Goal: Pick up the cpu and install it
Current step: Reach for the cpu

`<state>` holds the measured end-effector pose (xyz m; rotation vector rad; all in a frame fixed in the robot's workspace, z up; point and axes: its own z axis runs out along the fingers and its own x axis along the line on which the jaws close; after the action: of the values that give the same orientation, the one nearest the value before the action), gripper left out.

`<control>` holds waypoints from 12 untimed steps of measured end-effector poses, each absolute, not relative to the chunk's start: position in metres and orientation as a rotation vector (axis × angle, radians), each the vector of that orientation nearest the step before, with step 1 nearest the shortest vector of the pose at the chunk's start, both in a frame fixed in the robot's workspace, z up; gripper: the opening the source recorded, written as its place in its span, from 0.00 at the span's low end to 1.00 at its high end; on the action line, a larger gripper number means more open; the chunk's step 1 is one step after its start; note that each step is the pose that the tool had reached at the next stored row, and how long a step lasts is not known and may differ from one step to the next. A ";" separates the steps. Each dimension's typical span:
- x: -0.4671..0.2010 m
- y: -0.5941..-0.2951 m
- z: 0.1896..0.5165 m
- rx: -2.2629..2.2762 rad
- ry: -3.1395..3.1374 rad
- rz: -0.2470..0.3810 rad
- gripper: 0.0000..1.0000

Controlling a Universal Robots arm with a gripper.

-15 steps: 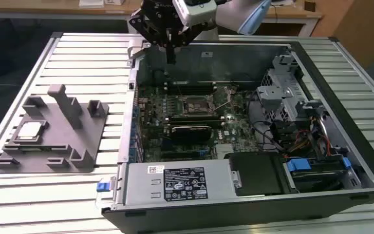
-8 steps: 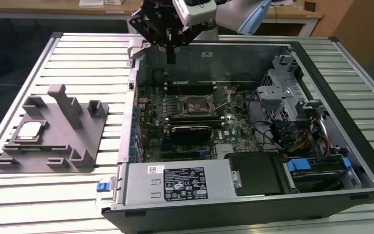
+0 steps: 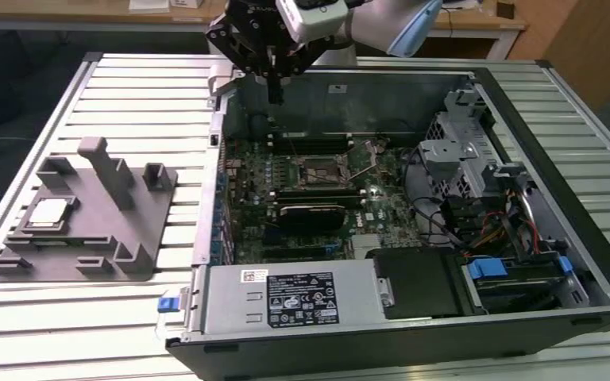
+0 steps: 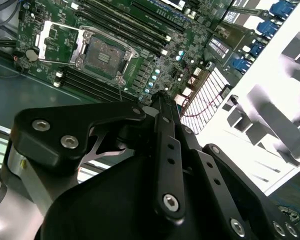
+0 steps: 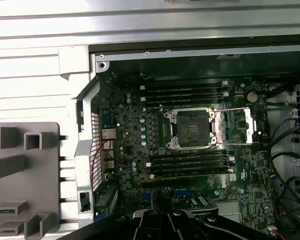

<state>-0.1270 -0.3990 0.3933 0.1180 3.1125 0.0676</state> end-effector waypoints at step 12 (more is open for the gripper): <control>-0.147 -0.399 0.393 0.118 3.110 0.068 0.11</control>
<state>-0.1471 -0.3989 0.3933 0.1177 3.1101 0.0677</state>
